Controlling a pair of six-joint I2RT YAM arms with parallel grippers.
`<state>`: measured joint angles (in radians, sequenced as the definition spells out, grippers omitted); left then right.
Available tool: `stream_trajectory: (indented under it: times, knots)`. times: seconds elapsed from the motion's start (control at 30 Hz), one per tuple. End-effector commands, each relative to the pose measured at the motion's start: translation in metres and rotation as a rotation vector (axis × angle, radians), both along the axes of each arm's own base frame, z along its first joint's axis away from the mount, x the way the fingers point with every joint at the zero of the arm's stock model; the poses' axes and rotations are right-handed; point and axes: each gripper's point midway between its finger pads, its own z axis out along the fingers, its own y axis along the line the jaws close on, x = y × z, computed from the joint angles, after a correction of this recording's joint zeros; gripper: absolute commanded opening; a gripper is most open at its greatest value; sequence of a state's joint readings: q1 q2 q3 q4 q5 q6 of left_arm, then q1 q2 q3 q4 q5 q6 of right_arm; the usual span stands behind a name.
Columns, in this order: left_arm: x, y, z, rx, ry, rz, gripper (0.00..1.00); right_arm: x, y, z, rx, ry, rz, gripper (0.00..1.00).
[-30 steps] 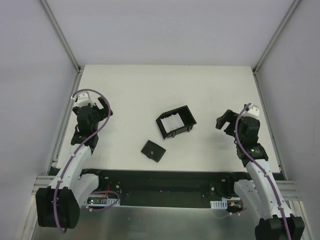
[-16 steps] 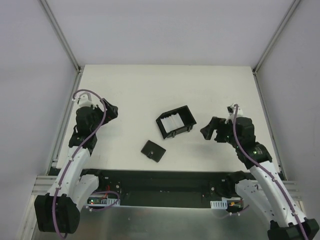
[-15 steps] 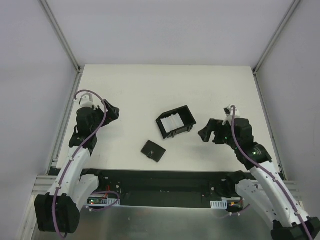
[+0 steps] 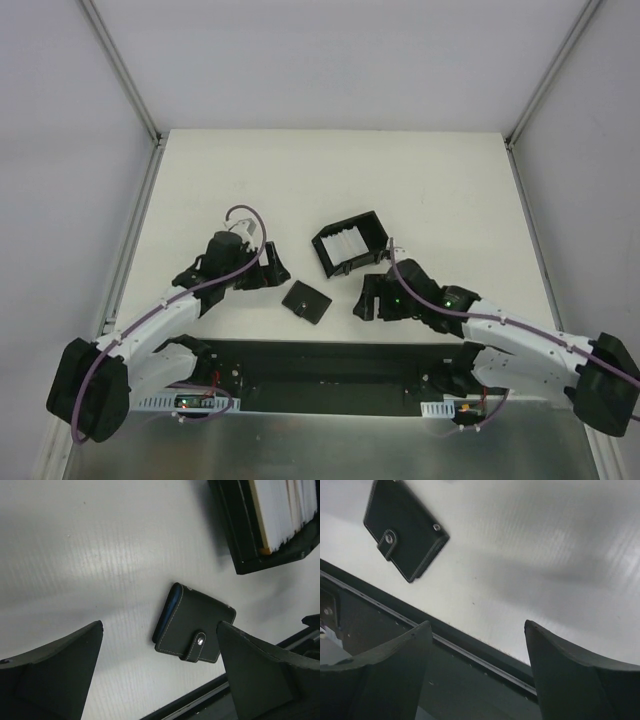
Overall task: Put the credit cards into the card holder
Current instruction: Open the card holder at the center of the board.
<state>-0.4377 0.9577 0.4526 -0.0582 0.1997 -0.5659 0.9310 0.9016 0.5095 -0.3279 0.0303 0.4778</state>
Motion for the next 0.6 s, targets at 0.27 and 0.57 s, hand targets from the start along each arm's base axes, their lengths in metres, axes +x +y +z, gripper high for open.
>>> stream_trajectory:
  times: [0.27, 0.57]
  knots:
    - [-0.029, -0.008, -0.042, -0.022, 0.157, -0.067, 0.73, 0.042, 0.101, 0.018, 0.182, -0.004, 0.096, 0.71]
    - [-0.045, -0.021, -0.049, -0.12, 0.207, -0.106, 0.6, 0.04, 0.123, -0.005, 0.179, 0.048, 0.171, 0.69]
